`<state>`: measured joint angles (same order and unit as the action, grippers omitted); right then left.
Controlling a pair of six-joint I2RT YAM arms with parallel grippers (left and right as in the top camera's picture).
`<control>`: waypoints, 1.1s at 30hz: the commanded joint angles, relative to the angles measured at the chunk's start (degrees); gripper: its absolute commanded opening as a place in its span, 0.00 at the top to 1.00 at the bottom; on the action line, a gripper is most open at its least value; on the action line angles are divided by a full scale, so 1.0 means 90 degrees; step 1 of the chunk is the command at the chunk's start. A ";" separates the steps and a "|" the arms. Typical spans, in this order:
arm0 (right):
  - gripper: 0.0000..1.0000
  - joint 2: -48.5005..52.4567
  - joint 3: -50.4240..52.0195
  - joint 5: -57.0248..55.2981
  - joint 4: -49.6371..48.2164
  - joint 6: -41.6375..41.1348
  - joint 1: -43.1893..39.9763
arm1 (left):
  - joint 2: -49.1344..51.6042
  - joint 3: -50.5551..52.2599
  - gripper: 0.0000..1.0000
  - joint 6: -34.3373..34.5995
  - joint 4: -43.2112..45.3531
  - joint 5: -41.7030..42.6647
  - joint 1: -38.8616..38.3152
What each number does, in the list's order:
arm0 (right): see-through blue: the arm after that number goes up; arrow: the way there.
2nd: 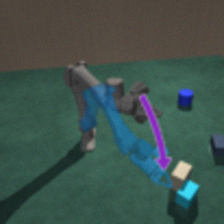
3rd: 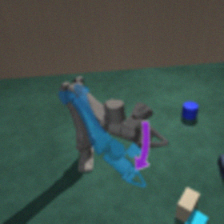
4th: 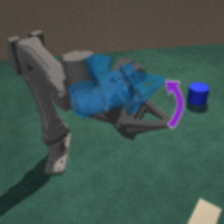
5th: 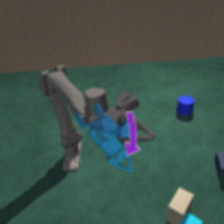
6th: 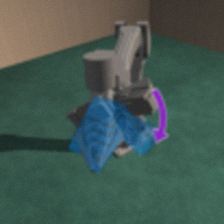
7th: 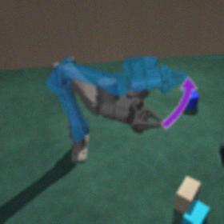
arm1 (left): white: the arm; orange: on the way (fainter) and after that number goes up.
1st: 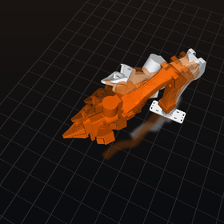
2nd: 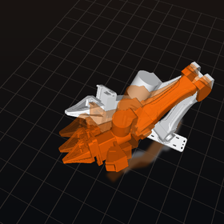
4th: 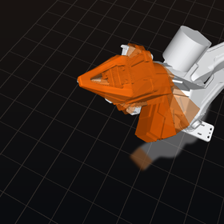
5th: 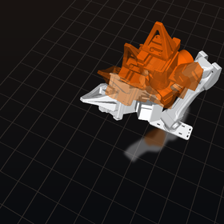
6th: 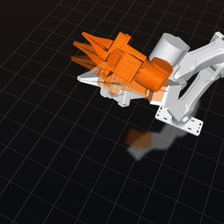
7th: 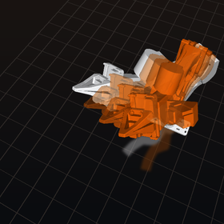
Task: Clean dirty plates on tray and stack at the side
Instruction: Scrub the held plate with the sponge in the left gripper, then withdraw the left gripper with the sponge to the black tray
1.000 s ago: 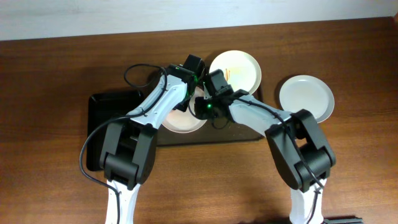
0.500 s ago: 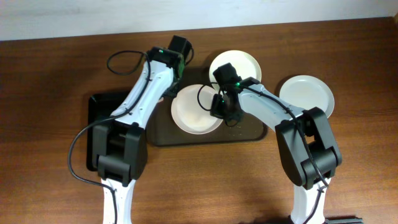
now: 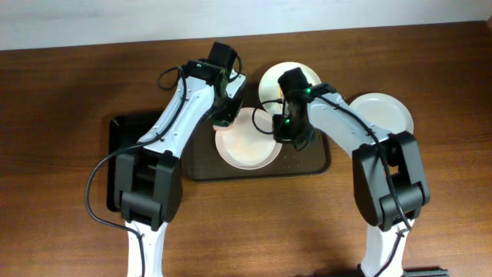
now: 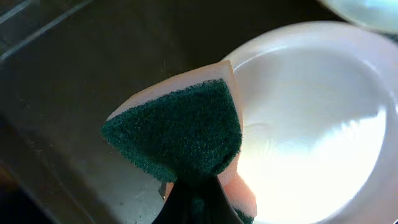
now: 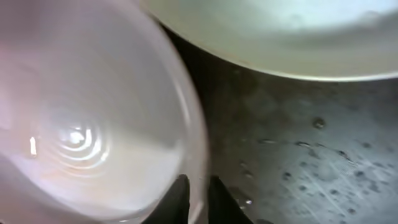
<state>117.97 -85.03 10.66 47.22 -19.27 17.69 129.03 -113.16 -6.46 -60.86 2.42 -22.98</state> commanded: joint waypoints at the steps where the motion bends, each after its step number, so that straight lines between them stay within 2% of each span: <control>1: 0.85 0.0075 0.0068 0.0170 -0.0131 0.0063 0.0039 | -0.0177 0.0070 1.00 -0.0107 0.0044 0.0019 0.0017; 4: 0.86 0.0379 0.0141 0.0095 -0.0158 -0.0250 0.0039 | -0.0177 0.0070 1.00 -0.0104 0.0051 0.0022 0.0010; 5: 0.93 0.0449 0.0141 0.0078 -0.0158 -0.0403 0.0027 | -0.0177 0.0070 1.00 -0.0104 0.0049 0.0022 0.0010; 6: 0.96 0.0454 0.0138 0.0075 -0.0163 -0.0469 0.0005 | -0.0172 0.0070 1.00 -0.0104 0.0049 0.0022 -0.0019; 8: 0.96 0.0454 0.0138 0.0078 -0.0204 -0.0882 -0.0007 | -0.0165 0.0134 1.00 -0.0104 0.0090 0.0022 -0.0097; 12: 0.96 0.0454 0.0138 0.0085 -0.0182 -0.0920 -0.0002 | -0.0160 0.1355 1.00 -0.0058 0.1049 0.0461 -0.0143; 15: 0.96 0.0454 0.0138 0.0129 -0.0180 -0.0925 -0.0002 | -0.0160 0.2387 1.00 -0.0051 0.1989 -0.1314 -0.0141; 18: 0.96 0.0454 0.0138 0.0097 -0.0056 -0.1137 -0.0002 | -0.0202 0.2280 1.00 0.0192 0.1987 -0.3521 -0.0180; 20: 0.96 0.0454 0.0138 -0.0046 0.0172 -0.1547 -0.0010 | -0.0267 0.2123 1.00 0.0335 0.1885 -0.3784 -0.0270; 22: 0.96 0.0454 0.0138 -0.0095 0.0231 -0.1588 -0.0010 | -0.0308 0.1795 1.00 0.0631 0.1518 -0.4019 -0.0318; 26: 0.96 0.0454 0.0138 -0.0092 0.0333 -0.1586 -0.0010 | -0.0369 0.0818 1.00 0.1122 0.0571 -0.3874 -0.0211; 29: 0.96 0.0444 0.0134 -0.0068 0.0323 -0.1384 -0.0015 | -0.0750 0.0316 1.00 0.1122 -0.0214 -0.2409 0.0022; 31: 0.96 0.0444 0.0114 0.0187 0.0226 -0.0605 -0.0015 | -0.1639 0.0316 1.00 0.1124 -0.0884 -0.1928 0.0636; 32: 0.96 0.0444 0.0063 0.0469 0.0219 -0.0066 -0.0015 | -0.2178 0.0316 1.00 0.1122 -0.1285 -0.1593 0.1234; 33: 0.96 0.0444 0.0063 0.0488 0.0226 0.0002 -0.0015 | -0.2395 0.0318 1.00 0.1120 -0.1491 -0.1122 0.1651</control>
<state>120.81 -85.06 15.14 49.12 -26.17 17.98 117.49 -108.77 2.87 -70.41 -16.29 -17.41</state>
